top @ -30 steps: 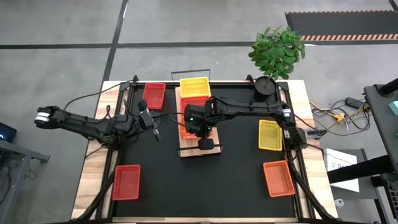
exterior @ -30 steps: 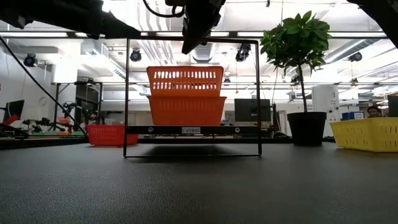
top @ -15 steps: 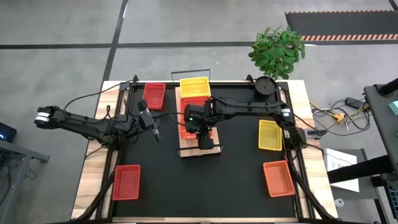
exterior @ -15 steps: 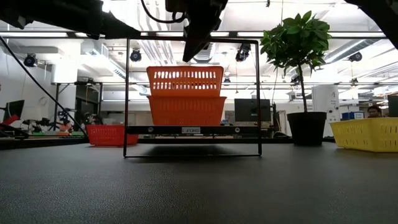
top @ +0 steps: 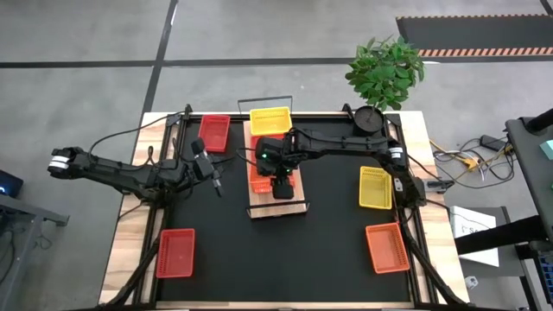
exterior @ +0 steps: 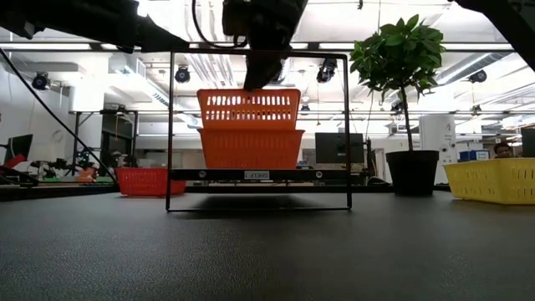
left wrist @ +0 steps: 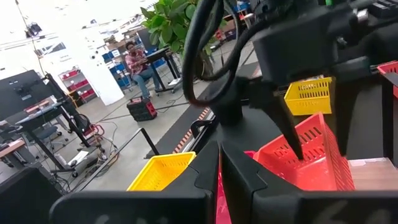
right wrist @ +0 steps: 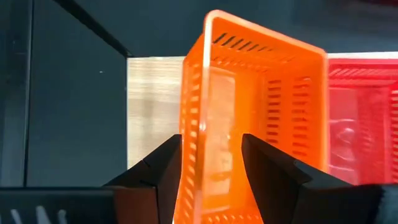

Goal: Stack baskets on shelf by color
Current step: Stack the left orange bin on top of the orange bin on the shelf

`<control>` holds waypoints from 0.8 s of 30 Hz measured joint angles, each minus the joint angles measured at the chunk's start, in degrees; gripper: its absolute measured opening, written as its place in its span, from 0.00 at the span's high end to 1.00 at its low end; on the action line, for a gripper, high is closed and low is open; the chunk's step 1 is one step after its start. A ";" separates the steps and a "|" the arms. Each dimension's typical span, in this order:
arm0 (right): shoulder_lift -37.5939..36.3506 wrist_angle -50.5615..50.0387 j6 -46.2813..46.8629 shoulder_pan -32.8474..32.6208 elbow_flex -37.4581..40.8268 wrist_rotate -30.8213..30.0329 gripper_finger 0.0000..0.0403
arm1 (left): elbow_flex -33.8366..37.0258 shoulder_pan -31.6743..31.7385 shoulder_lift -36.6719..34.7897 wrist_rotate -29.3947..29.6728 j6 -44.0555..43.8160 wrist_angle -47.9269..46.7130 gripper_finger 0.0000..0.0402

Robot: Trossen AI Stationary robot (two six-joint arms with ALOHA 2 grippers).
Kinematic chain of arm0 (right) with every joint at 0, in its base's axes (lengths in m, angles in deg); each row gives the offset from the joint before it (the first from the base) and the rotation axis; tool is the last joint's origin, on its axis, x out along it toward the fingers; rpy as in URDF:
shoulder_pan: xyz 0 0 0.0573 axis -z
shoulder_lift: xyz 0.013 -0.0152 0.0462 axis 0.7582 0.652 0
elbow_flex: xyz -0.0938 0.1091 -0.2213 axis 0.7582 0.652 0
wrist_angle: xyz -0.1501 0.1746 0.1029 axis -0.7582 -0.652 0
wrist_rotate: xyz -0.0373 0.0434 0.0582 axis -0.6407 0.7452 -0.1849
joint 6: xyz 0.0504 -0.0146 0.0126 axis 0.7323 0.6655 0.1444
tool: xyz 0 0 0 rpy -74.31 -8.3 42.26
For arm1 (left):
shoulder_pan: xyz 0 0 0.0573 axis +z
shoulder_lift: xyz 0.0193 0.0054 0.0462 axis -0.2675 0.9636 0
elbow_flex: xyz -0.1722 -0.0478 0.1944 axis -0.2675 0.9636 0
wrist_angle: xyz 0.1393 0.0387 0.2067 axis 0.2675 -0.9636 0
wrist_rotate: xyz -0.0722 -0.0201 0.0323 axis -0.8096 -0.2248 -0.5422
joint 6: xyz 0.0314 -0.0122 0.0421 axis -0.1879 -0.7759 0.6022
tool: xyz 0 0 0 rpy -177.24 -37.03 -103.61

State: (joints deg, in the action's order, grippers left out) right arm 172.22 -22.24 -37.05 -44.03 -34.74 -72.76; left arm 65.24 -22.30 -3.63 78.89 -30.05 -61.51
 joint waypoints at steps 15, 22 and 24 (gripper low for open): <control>0.04 3.20 1.55 0.65 2.45 2.19 0.94 | 0.02 0.02 0.02 0.04 0.00 -0.02 1.00; -0.89 2.56 1.62 0.35 2.32 2.09 0.97 | 0.05 0.00 0.04 0.04 0.00 -0.04 1.00; -1.98 2.52 1.55 0.14 2.25 1.73 0.97 | 0.05 0.01 0.04 0.04 0.01 -0.02 1.00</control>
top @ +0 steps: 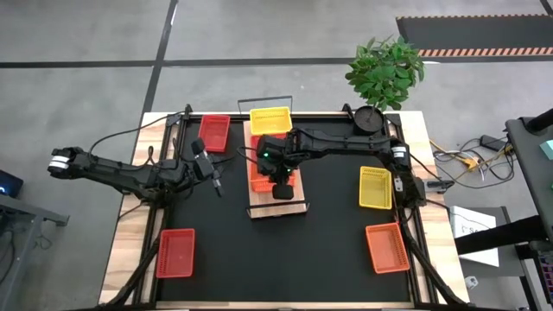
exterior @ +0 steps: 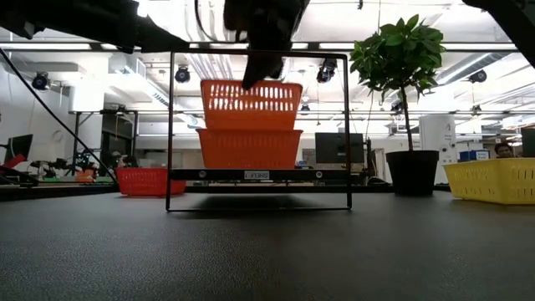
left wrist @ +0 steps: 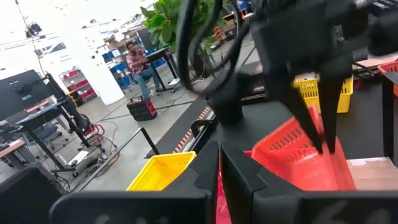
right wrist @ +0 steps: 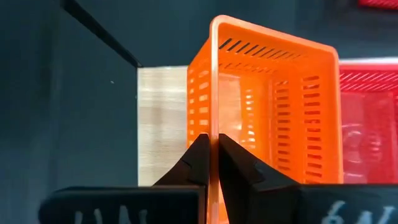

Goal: Stack baskets on shelf by color
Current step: Stack the left orange bin on top of the orange bin on the shelf

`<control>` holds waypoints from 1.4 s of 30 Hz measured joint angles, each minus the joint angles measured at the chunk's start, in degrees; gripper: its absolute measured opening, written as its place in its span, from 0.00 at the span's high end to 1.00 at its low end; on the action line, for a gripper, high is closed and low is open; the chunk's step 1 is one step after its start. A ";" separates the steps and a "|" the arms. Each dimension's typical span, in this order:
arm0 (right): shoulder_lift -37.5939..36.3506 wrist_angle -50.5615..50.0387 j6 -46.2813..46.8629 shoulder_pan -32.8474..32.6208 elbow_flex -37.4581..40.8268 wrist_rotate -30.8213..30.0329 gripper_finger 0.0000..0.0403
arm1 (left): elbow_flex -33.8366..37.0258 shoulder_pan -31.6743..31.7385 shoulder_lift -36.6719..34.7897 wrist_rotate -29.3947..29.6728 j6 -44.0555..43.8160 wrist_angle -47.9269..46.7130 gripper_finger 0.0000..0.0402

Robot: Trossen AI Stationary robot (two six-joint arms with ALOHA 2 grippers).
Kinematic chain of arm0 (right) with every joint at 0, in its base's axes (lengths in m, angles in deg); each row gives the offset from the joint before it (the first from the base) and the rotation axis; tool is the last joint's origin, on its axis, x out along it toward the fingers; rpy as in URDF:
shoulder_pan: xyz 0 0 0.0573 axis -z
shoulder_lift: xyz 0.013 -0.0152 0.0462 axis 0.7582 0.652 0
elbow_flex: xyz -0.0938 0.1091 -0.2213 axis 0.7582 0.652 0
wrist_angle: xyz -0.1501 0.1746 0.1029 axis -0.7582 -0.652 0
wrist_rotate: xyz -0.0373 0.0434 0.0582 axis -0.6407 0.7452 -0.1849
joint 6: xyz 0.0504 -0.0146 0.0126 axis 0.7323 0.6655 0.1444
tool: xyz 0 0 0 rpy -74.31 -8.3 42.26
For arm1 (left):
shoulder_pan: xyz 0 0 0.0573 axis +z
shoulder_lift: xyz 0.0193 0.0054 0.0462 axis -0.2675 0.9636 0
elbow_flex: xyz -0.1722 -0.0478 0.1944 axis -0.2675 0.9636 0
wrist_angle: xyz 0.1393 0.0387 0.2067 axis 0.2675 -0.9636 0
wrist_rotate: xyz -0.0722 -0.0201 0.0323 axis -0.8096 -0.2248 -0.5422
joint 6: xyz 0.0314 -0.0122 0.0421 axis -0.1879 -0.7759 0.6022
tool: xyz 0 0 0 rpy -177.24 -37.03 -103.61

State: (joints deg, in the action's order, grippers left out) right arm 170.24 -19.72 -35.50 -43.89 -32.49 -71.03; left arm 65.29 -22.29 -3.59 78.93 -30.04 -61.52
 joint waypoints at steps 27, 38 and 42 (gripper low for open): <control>1.26 1.58 -5.06 -3.56 0.53 -14.14 0.97 | -0.04 0.00 -0.09 0.06 1.55 0.06 1.00; 1.26 2.62 -3.41 -3.56 2.29 -14.05 0.97 | -0.07 0.01 -0.09 0.07 1.72 0.04 1.00; 1.26 3.43 -2.91 -3.57 3.42 -13.06 0.97 | -0.07 -0.01 -0.05 0.04 1.76 0.07 1.00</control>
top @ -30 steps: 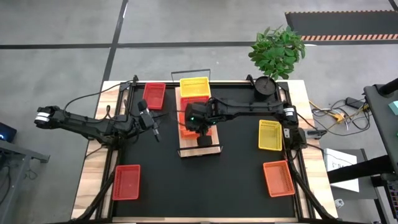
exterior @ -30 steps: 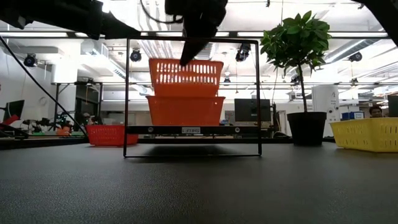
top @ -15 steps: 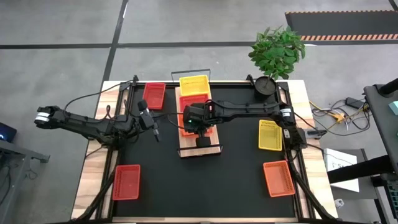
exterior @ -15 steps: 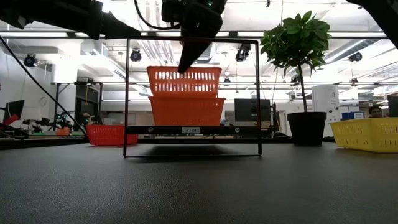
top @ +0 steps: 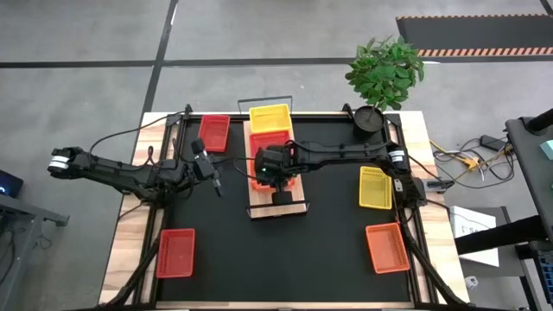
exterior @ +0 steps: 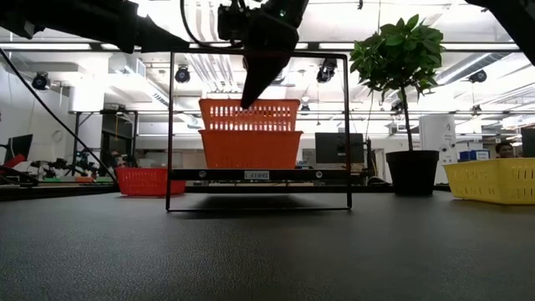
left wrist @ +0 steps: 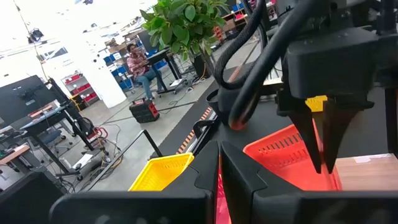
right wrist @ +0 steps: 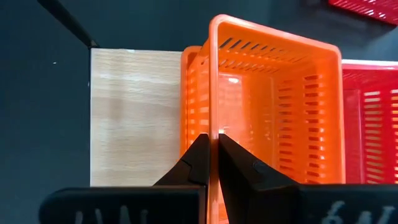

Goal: Stack baskets on shelf by color
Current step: Stack the left orange bin on top of the orange bin on the shelf, then stack the top red bin on top of the stacked red bins on the shelf

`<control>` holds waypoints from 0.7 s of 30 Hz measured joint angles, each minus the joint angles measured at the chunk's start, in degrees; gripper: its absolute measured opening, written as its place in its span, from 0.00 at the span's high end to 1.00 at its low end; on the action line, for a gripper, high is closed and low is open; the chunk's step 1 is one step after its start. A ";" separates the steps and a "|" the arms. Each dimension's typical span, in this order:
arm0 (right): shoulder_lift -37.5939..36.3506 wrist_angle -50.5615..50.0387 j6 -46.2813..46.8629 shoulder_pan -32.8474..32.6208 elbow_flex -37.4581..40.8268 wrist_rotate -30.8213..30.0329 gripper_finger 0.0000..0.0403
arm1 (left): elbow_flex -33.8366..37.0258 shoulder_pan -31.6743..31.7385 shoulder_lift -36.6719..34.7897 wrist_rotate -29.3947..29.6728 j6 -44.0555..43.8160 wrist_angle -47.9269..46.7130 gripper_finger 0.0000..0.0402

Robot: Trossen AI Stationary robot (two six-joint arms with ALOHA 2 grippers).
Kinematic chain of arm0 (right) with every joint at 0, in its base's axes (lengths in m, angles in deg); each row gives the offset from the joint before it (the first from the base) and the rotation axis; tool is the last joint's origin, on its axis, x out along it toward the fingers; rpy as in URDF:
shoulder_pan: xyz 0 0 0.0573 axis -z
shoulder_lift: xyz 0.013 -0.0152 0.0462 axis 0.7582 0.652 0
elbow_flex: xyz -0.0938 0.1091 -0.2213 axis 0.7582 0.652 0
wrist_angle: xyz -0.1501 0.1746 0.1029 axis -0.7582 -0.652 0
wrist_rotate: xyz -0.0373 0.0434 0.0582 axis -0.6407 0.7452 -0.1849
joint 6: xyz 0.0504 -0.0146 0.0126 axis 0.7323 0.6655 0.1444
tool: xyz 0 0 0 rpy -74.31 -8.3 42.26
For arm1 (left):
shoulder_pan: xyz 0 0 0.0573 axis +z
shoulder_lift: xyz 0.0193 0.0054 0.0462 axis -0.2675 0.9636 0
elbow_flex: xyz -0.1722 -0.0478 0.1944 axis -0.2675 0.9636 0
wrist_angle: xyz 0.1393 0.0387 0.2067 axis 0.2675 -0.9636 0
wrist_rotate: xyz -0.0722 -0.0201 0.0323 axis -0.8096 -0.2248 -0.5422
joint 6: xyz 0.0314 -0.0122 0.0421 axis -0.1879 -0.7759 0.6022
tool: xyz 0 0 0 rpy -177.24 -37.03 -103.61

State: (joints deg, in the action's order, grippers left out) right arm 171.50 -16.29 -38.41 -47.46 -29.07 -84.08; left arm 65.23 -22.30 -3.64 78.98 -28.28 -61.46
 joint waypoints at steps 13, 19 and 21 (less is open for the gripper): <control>0.00 -0.43 6.33 -0.15 1.39 11.93 0.97 | 0.00 0.02 -0.03 0.00 0.03 -0.04 1.00; 0.00 -2.04 7.68 -0.05 1.39 11.71 0.89 | 0.00 0.00 -0.02 0.00 0.02 -0.04 1.00; 0.00 -1.88 7.65 -0.05 1.39 11.61 0.84 | 0.00 0.02 0.04 0.00 0.02 -0.02 1.00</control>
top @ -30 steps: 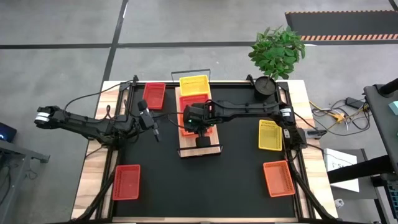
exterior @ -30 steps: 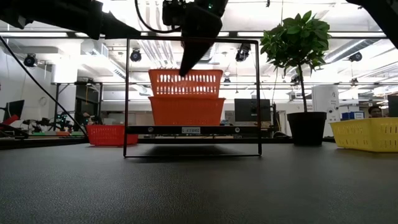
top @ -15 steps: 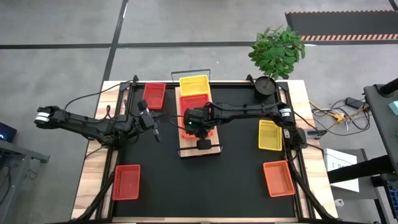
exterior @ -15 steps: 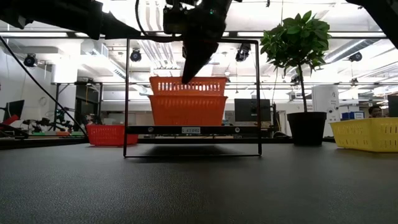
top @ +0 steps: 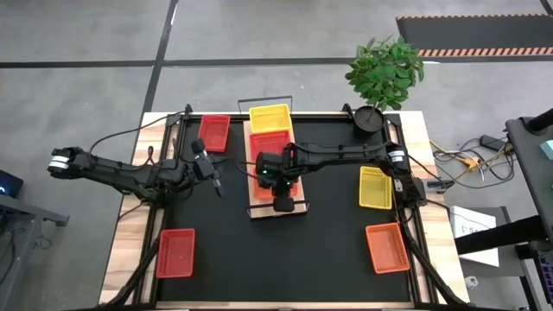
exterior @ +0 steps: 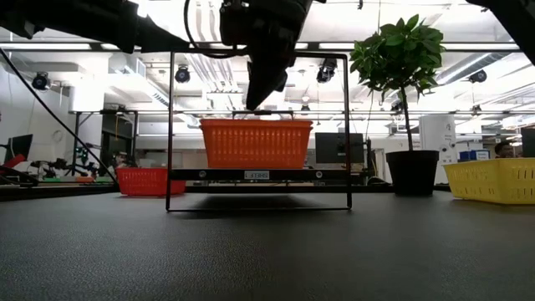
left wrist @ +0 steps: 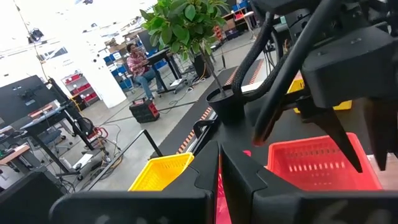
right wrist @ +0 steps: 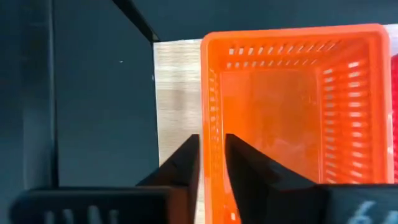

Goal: Stack baskets on shelf by color
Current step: Stack the top red bin on top of the stacked red bins on the shelf

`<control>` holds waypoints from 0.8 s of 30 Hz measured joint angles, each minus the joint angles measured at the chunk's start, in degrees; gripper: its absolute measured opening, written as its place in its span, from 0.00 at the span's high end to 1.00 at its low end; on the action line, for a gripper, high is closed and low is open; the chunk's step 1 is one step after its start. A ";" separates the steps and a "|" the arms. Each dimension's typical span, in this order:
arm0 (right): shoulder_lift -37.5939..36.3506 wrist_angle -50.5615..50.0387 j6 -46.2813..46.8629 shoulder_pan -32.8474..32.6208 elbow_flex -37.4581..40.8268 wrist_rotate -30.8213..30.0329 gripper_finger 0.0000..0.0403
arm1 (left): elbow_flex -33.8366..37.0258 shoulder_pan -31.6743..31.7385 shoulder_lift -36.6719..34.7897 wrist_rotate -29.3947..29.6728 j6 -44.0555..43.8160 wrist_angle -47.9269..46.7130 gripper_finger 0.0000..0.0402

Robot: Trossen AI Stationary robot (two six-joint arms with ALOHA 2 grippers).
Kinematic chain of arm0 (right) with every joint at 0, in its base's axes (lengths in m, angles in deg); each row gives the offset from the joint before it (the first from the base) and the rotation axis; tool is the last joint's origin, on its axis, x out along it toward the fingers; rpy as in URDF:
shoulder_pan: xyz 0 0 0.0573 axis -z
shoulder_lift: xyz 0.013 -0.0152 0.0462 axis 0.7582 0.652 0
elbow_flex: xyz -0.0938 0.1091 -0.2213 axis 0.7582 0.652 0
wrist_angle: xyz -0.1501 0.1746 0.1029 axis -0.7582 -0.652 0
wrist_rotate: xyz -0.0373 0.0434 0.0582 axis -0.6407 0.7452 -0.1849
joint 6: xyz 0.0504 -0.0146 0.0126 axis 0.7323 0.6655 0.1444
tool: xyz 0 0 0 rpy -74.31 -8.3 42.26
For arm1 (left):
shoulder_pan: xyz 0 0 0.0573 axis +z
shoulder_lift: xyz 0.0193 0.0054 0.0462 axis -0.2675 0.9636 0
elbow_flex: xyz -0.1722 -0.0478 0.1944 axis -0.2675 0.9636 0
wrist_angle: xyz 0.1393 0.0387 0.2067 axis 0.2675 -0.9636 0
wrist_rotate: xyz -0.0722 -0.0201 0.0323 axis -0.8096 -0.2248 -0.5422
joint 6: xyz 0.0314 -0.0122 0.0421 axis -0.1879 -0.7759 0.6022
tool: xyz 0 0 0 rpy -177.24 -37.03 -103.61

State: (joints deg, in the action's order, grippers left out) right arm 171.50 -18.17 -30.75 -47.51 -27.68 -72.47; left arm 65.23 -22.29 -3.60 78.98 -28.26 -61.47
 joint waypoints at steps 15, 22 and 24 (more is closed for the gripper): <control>-4.44 -3.69 -2.78 0.48 -3.21 -0.11 0.68 | 0.00 -0.02 0.09 0.00 -0.02 -0.09 1.00; -7.88 -2.65 -3.30 0.48 2.87 -0.20 0.82 | 0.00 -0.02 0.28 0.00 -0.04 -0.03 1.00; -9.14 -0.49 -3.87 0.48 5.81 -0.19 0.86 | 0.00 -0.01 0.43 -0.02 -0.04 -0.09 1.00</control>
State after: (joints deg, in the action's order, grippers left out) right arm 162.37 -18.66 -34.62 -47.03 -21.87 -72.66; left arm 65.23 -22.30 -3.17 78.96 -28.30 -61.56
